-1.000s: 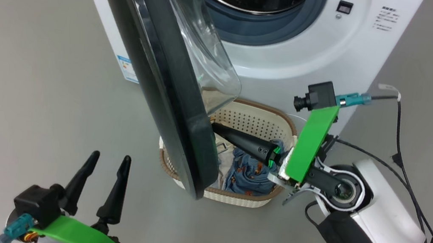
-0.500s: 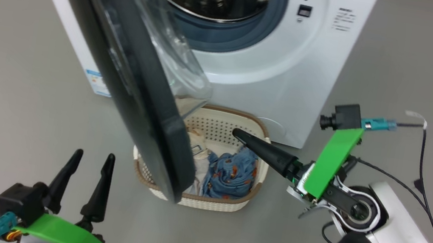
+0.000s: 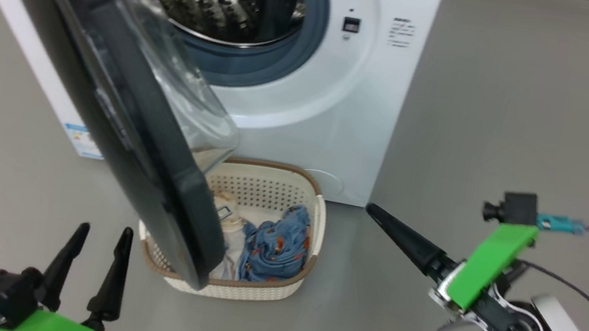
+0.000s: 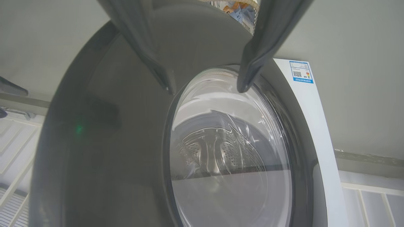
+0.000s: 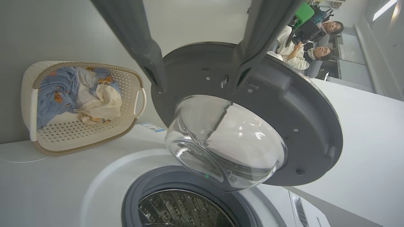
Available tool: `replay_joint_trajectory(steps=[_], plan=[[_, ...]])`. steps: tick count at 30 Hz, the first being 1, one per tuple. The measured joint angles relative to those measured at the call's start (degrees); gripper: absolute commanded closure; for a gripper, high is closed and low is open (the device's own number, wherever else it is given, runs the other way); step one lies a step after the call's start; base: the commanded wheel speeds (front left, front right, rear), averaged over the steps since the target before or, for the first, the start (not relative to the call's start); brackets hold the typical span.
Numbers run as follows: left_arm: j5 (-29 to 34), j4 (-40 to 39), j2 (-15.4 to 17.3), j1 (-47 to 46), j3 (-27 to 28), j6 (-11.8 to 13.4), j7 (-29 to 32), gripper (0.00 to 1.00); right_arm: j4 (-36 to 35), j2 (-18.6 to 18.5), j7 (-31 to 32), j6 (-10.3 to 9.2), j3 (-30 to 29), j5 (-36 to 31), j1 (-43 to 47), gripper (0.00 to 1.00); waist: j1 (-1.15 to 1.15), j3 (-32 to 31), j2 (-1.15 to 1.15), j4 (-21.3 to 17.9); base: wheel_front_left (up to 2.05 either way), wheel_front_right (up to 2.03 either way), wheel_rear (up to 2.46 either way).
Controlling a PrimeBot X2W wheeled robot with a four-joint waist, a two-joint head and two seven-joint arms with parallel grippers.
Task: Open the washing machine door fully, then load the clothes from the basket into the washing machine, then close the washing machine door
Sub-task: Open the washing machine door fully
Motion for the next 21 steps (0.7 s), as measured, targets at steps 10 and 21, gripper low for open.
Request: replay_joint_trajectory(steps=[10, 21], plan=[[-0.02, -0.42, 0.01, 3.33, 2.29, 0.0, 0.0, 0.0, -0.52, -4.78, -9.09, 0.0, 0.42, -2.49, 6.38, 0.0, 0.0, -1.68, 0.0, -3.95, 0.0, 0.0, 0.0], [-0.01, -0.6, -0.01, 5.56, 3.25, 0.0, 0.0, 0.0, 1.47, -9.43, -20.31, 0.0, 5.43, -6.78, 10.01, 0.0, 0.0, -2.98, 0.0, -6.55, 0.0, 0.0, 0.0]])
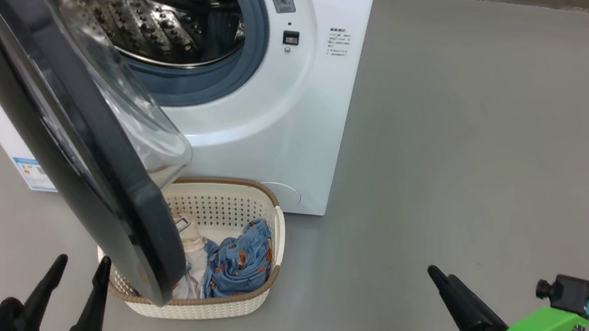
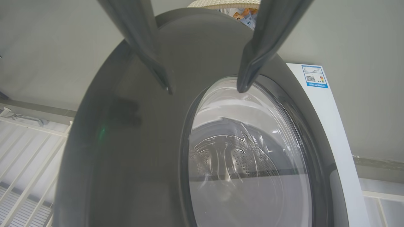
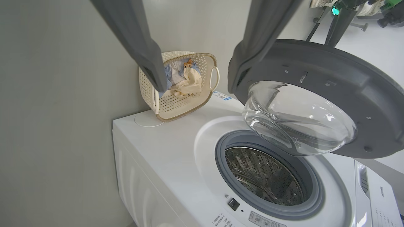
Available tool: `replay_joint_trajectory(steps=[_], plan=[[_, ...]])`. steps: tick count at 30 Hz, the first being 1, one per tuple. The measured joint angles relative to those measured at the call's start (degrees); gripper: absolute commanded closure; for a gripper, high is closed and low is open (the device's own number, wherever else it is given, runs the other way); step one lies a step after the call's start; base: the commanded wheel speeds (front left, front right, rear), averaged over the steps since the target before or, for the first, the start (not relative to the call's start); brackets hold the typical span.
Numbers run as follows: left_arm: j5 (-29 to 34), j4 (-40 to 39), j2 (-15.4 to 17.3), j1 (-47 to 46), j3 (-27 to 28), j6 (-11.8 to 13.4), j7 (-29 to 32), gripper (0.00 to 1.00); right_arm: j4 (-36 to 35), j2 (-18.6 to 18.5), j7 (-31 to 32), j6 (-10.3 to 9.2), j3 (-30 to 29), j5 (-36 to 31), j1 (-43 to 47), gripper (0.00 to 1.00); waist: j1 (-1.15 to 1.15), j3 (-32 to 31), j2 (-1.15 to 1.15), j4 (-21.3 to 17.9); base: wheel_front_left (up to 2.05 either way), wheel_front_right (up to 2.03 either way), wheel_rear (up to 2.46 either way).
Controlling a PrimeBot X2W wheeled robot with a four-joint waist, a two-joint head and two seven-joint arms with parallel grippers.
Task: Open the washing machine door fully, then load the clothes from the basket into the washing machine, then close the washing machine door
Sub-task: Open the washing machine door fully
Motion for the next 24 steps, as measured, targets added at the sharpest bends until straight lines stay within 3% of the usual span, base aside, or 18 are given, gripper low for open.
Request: replay_joint_trajectory(steps=[7, 12, 24], plan=[[0.0, 0.0, 0.0, 0.02, 0.2, 0.0, 0.0, 0.0, 2.72, -2.45, -11.46, 0.0, 4.03, -5.32, 0.08, 0.0, 0.0, -0.16, 0.0, -0.55, 0.0, 0.0, 0.0], [0.0, 0.13, -0.01, 0.0, 0.51, 0.0, 0.0, 0.0, 5.03, -2.89, -14.69, 0.0, 4.69, -9.09, -0.13, 0.0, 0.0, 0.34, 0.0, -0.51, 0.0, 0.0, 0.0], [0.0, 0.48, -0.05, -0.07, 1.45, 0.0, 0.0, 0.0, 2.57, 3.86, -14.96, 0.0, -15.62, -32.11, 4.01, 0.0, 0.0, 0.7, 0.0, -0.36, 0.0, 0.0, 0.0]])
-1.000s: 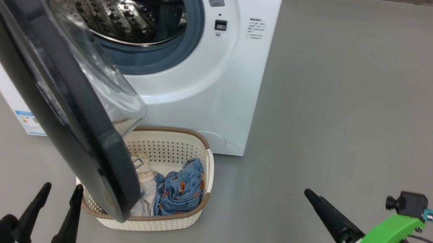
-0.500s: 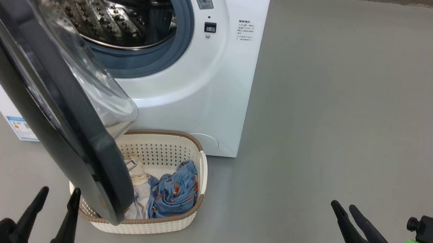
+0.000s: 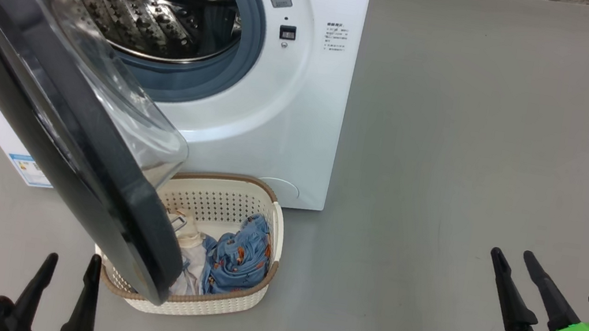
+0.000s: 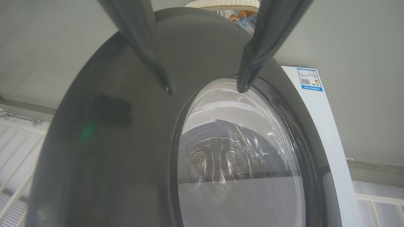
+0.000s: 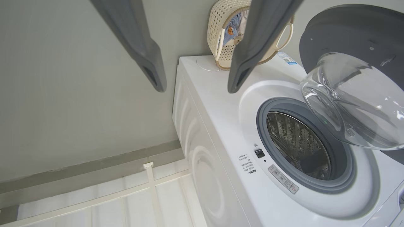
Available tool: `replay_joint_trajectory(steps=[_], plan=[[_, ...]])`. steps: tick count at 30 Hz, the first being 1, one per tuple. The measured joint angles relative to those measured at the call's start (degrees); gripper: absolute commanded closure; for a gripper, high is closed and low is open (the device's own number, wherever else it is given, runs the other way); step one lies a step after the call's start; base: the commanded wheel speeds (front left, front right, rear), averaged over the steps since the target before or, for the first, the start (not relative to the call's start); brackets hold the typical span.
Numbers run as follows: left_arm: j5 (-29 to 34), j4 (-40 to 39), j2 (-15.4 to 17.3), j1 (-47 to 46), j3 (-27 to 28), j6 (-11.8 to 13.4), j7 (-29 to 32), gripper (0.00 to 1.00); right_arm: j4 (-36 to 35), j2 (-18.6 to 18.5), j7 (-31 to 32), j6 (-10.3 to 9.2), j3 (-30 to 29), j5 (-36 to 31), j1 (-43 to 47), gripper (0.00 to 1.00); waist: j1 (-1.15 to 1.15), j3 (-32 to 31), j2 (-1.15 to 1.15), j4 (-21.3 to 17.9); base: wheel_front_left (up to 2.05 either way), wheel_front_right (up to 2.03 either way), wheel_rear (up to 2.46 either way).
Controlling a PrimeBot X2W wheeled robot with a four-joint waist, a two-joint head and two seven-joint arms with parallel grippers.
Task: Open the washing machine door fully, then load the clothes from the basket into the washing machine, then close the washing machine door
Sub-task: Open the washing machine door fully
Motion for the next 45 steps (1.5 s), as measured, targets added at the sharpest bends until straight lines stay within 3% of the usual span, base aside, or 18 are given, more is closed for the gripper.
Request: replay_joint_trajectory(steps=[9, 18, 27, 28, 29, 30, 31, 37, 45], plan=[[0.05, -0.3, 0.02, -0.09, 0.01, 0.0, 0.0, 0.0, -2.11, 3.45, -0.02, 0.0, -6.97, -10.84, 3.7, 0.0, 0.0, 0.13, 0.0, 0.36, 0.0, 0.0, 0.0], [0.05, -0.42, -0.12, -0.11, -0.03, 0.0, 0.0, 0.0, -1.45, 5.22, -0.02, 0.0, -9.06, -16.29, 6.11, 0.0, 0.0, 0.55, 0.0, 0.62, 0.0, 0.0, 0.0], [0.05, -0.36, -0.15, -0.14, -0.03, 0.0, 0.0, 0.0, -1.18, 6.19, -0.02, 0.0, -9.84, -17.68, 6.34, 0.0, 0.0, 0.56, 0.0, 0.58, 0.0, 0.0, 0.0], [0.05, -0.31, -0.15, -0.14, -0.03, 0.0, 0.0, 0.05, -1.18, 6.19, -0.02, 0.0, -9.95, -17.69, 6.45, 0.0, 0.0, 0.5, 0.0, 0.58, 0.0, 0.0, 0.0], [0.05, -0.21, -0.15, -0.14, -0.03, 0.0, 0.0, 0.52, -1.19, 6.19, -0.02, 0.0, -10.11, -17.73, 6.65, 0.0, 0.0, 0.41, 0.0, 0.58, 0.0, 0.0, 0.0], [0.05, -0.18, -0.14, -0.14, -0.03, 0.0, 0.0, 0.85, -1.18, 6.2, -0.02, 0.0, -10.26, -17.74, 6.88, 0.0, 0.0, 0.34, 0.0, 0.59, 0.0, 0.0, 0.0], [0.05, -0.19, -0.15, -0.15, -0.03, 0.0, 0.0, 1.0, -1.18, 6.21, -0.02, 0.0, -10.4, -17.75, 7.05, 0.0, 0.0, 0.27, 0.0, 0.62, 0.0, 0.0, 0.0], [0.11, -4.81, -1.14, -1.29, 3.77, 0.0, 0.0, 1.0, -1.27, 6.37, -0.02, 0.0, -10.8, -18.19, 7.62, 0.0, 0.0, -0.19, 0.0, 1.29, 0.0, 0.0, 0.0], [1.01, -21.59, -3.04, -2.73, 8.02, 0.0, -0.03, 1.0, -1.67, 6.47, -0.02, 0.0, -10.89, -18.58, 8.21, 0.0, 0.0, -0.56, 0.0, 1.87, 0.0, 0.0, 0.0]])
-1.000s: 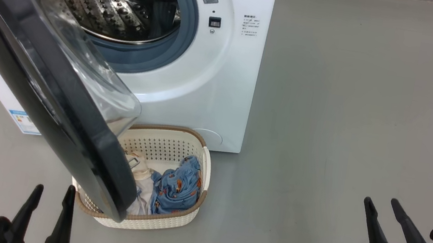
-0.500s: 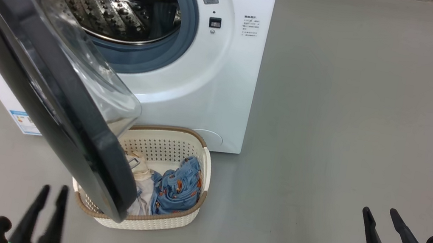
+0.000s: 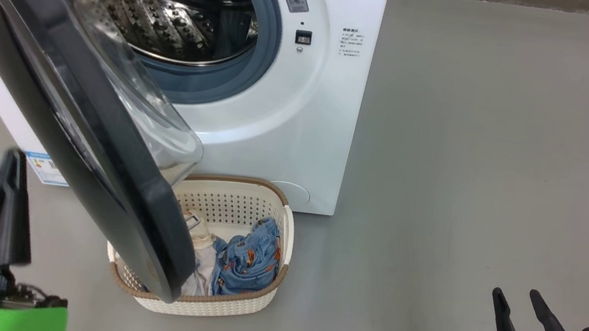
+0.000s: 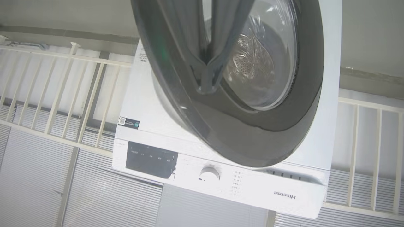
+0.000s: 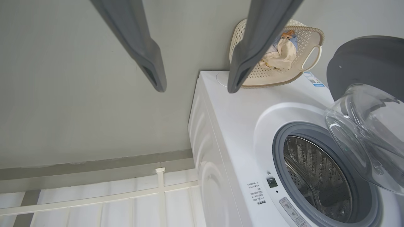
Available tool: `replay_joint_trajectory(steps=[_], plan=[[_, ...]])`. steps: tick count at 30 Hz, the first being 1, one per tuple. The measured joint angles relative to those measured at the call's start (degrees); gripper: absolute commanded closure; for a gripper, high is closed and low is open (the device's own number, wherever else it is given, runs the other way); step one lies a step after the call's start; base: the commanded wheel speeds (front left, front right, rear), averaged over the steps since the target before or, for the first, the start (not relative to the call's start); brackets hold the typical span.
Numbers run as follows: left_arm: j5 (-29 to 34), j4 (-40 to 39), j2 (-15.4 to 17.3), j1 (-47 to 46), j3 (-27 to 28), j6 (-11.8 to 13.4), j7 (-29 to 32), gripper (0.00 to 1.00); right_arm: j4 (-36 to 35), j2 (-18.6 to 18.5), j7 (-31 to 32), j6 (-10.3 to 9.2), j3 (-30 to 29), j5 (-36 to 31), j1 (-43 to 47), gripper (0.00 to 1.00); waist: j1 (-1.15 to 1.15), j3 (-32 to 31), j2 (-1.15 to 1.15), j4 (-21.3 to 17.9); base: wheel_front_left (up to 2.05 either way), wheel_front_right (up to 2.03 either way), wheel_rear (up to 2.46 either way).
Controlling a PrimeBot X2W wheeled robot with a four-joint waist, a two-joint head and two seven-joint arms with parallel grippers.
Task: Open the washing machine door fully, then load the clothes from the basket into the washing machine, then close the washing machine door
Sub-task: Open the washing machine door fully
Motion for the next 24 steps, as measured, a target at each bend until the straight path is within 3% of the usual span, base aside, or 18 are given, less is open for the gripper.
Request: replay_joint_trajectory(steps=[5, 11, 17, 24], plan=[[0.98, -9.95, -0.55, -0.52, -4.15, 0.0, -0.05, 1.0, -0.41, -0.01, 0.0, 0.0, 0.01, 0.0, 0.0, 0.0, 0.0, 0.23, 0.0, 0.2, 0.0, 0.0, 0.0], [1.82, -12.21, -0.63, -1.13, -15.11, 0.0, 0.47, 1.0, -0.53, 0.0, 0.0, 0.0, 0.03, 0.0, -0.02, 0.0, 0.0, 0.64, 0.0, 0.23, 0.0, 0.0, 0.0], [-1.26, -4.78, -1.33, -1.2, -22.88, 0.01, 0.63, 1.0, -0.55, 0.29, 0.0, 0.0, 0.27, -0.01, -0.05, 0.0, 0.0, 1.08, 0.0, -0.2, 0.0, 0.0, 0.0], [-4.87, 7.76, -0.68, -3.1, -26.52, 0.01, 0.52, 1.0, -0.55, 0.59, 0.0, 0.0, 0.44, -0.93, -0.09, 0.0, 0.0, 1.86, 0.0, -0.48, 0.0, 0.0, 0.0]])
